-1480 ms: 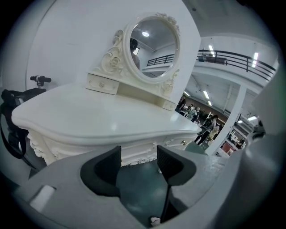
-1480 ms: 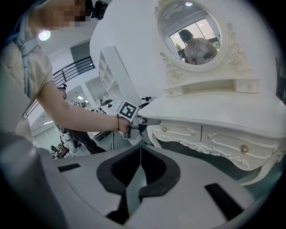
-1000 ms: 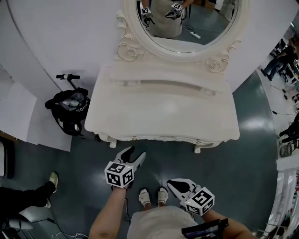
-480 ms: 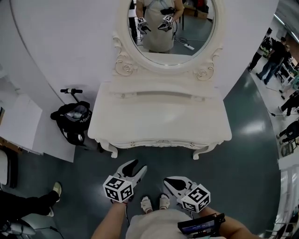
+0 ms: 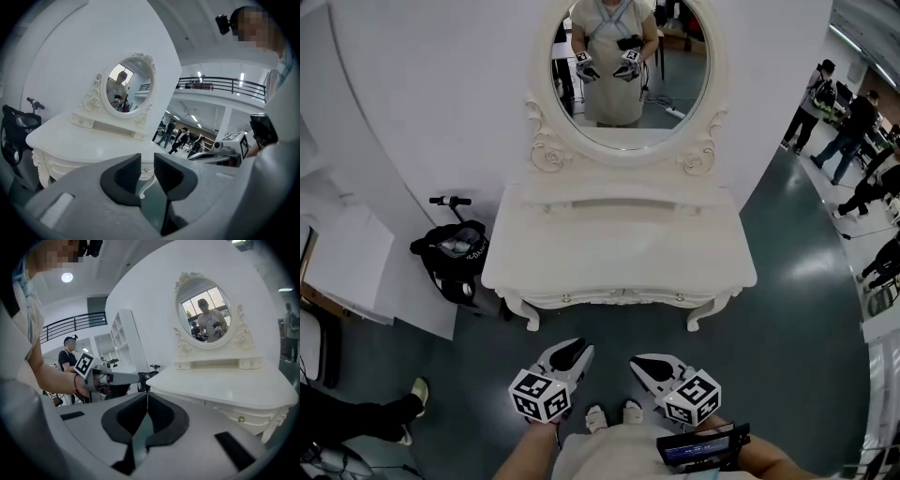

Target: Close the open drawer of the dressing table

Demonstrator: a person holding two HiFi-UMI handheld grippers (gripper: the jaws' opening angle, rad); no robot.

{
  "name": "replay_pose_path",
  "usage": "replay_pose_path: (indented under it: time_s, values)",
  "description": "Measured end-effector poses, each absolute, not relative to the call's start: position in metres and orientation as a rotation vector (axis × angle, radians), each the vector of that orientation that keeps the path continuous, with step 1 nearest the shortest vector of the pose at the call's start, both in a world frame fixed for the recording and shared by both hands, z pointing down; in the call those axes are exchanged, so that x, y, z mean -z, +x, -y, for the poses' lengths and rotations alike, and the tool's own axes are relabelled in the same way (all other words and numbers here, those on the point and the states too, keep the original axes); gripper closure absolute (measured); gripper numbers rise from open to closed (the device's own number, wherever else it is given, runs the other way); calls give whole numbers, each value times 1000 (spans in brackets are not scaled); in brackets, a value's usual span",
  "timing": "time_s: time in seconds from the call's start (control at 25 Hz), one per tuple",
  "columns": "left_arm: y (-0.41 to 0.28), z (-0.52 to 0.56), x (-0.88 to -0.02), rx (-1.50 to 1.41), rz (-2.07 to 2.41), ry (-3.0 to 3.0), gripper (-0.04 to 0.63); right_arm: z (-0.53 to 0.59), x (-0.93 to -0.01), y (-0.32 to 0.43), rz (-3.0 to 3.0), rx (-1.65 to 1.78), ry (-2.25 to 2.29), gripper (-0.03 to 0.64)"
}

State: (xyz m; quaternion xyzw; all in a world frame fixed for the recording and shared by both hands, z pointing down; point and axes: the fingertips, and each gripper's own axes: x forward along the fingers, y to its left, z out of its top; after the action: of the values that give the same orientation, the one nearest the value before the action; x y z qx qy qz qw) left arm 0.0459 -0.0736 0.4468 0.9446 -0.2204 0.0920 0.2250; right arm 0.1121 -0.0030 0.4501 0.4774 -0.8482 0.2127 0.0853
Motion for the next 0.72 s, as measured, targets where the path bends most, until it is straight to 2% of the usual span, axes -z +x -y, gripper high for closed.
replay_pose_path:
  time_s: [0.08, 0.24, 0.72]
  values:
    - [47, 64, -444, -257, 595, 2617, 536, -1, -449, 114, 2530, -639, 1440, 600]
    - [49, 49, -442, -263, 572, 2614, 578, -4, -445, 113, 2543, -636, 1443, 600]
    - [52, 24, -434, -217, 552, 2650, 586, -9, -437, 103, 2574, -603, 1370, 601]
